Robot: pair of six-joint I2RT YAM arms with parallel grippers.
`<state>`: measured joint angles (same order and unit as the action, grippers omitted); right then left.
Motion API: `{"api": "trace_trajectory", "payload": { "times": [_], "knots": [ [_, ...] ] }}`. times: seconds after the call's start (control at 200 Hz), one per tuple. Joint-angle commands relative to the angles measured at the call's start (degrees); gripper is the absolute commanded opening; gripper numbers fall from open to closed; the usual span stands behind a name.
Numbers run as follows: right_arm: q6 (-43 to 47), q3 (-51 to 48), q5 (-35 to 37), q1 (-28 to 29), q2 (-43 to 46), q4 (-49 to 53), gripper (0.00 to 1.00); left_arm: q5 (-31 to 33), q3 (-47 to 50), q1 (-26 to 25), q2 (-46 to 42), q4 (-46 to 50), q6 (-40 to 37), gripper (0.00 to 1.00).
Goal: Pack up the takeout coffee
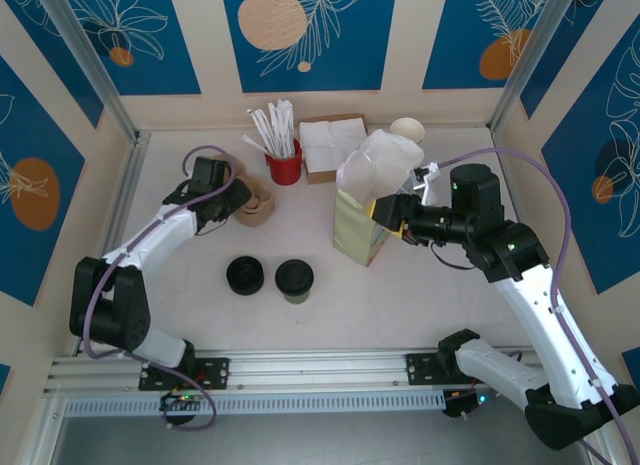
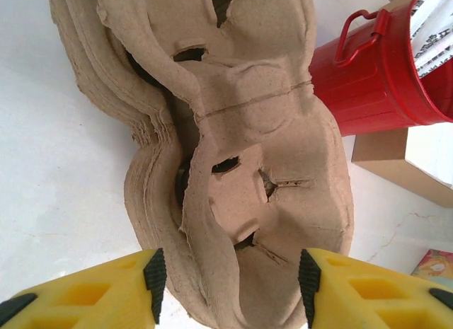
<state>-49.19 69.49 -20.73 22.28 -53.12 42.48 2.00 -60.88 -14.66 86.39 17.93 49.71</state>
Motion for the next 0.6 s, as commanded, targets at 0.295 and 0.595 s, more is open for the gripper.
{"api": "trace_trajectory", "payload": {
  "times": [0.295, 0.595],
  "knots": [
    [1.27, -1.78, -3.94, -2.4, 1.58, 1.56, 0.53, -2.56, -2.83, 0.77, 4.57, -4.69, 2.47, 0.36],
    [0.94, -1.99, -4.3, -2.82, 1.77, 1.43, 0.53, -2.88, -2.16, 0.81, 2.49, -5.04, 2.84, 0.23]
  ]
}}
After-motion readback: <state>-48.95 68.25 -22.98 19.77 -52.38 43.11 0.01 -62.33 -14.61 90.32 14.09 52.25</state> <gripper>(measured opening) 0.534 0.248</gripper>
